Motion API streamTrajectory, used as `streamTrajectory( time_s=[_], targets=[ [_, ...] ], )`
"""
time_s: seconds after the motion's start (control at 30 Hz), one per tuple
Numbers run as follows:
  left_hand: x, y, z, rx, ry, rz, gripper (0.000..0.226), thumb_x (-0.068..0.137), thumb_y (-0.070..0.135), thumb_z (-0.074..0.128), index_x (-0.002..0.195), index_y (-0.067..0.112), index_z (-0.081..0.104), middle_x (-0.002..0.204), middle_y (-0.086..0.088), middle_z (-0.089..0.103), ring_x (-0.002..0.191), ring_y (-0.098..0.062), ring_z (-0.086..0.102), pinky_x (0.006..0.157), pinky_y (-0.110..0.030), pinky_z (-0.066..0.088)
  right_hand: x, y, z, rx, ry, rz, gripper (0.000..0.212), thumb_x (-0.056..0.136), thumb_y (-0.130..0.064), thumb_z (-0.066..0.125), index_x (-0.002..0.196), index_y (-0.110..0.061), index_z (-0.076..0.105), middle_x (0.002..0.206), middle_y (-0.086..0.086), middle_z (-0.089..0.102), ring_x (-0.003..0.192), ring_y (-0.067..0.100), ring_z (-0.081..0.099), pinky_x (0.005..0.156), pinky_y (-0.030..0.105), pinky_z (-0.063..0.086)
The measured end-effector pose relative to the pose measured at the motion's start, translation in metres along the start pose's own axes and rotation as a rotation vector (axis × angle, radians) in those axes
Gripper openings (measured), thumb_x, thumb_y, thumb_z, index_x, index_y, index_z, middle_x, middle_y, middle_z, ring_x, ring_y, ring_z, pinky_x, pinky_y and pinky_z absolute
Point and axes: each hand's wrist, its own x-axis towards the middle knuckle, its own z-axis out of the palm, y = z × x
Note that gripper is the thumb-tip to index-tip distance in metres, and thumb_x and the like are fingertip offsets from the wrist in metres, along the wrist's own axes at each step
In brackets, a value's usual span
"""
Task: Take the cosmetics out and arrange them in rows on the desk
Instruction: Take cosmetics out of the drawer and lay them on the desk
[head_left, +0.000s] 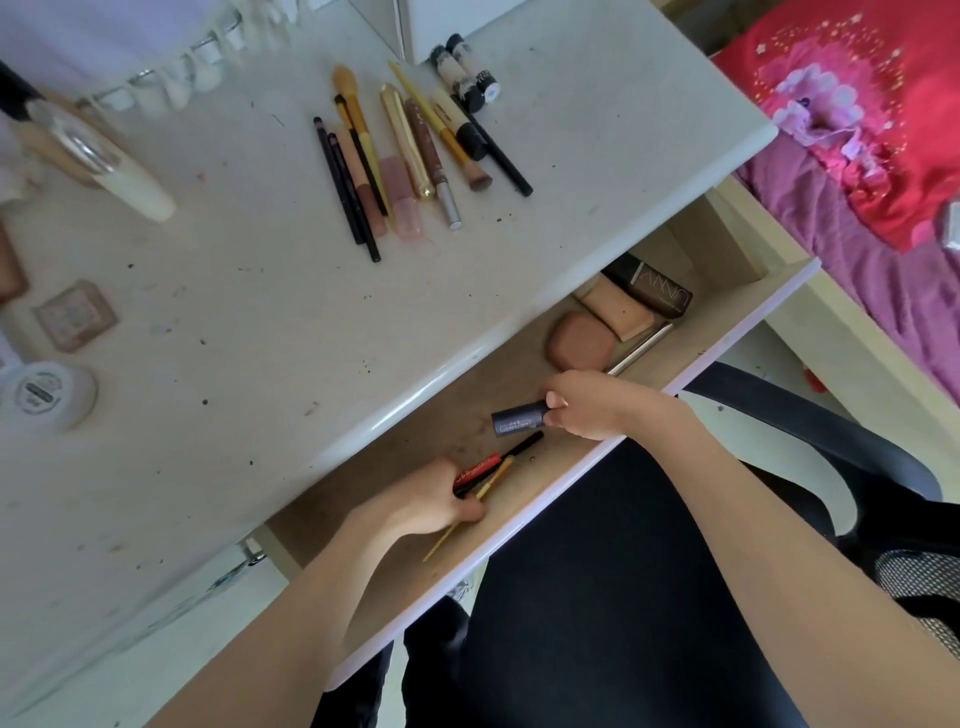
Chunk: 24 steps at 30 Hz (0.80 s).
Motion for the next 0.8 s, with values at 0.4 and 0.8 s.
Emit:
streamTrajectory(
  time_s=[0.4,0.8],
  targets=[
    [-0.073,0.027,-0.019,-0.277,0.015,0.222,0.007,0.096,0.016,0.040,0.092,0.018,0.045,0.062,0.004,0.049,0.054,-0.007,0.050,0.065,-0.026,0.050,-0.054,-0.026,-0.025,0.860,0.349,-0.088,0.024,0.096,-0.019,0.047,0.117,-0.015,0.055,0.093,-0.004,0.066,0.084,0.010,0.058,0.075,0.025,0.044],
    [-0.082,0.039,-0.139,-0.986,0.670,0.004,0.014,0.096,0.013,0.046,0.100,0.001,0.052,0.076,-0.010,0.058,0.064,-0.021,0.062,0.067,-0.032,0.054,-0.010,-0.082,-0.093,0.936,0.628,0.106,0.018,0.093,-0.022,0.050,0.102,-0.007,0.054,0.076,0.003,0.053,0.059,0.015,0.043,0.066,0.030,0.039]
  ],
)
